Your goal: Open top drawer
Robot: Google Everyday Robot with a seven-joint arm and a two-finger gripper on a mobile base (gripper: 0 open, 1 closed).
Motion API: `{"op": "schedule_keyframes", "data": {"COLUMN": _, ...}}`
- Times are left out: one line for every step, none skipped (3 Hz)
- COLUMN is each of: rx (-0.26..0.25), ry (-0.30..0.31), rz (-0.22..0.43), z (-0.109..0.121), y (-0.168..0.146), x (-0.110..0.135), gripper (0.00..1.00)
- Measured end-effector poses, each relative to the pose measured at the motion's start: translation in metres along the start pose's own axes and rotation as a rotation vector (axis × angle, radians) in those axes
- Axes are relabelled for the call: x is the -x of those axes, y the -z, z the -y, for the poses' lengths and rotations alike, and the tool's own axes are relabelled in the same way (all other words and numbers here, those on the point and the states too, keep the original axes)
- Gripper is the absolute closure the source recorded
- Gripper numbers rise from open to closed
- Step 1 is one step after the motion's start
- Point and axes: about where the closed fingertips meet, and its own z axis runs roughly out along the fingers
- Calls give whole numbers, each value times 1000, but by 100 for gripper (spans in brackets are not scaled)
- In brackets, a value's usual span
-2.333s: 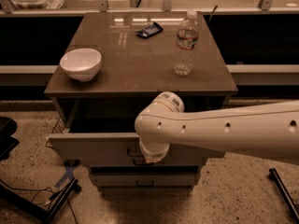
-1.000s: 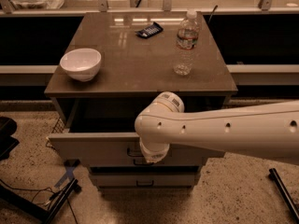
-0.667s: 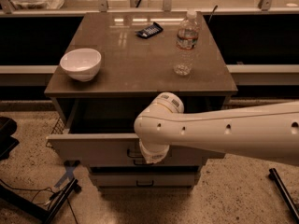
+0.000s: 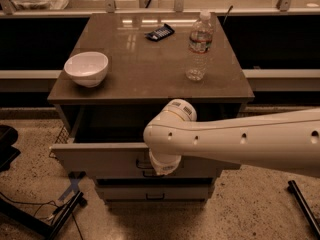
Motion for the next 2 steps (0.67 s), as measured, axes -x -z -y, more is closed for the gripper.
{"op": "schedule_keyframes", "data": {"rx": -6, "ry": 2, "rz": -8, "z": 0, "y": 1, "x": 0, "gripper": 98}}
{"op": "schedule_keyframes", "data": {"rx": -6, "ry": 2, "rz": -8, "z": 0, "y": 1, "x": 0, "gripper": 75}}
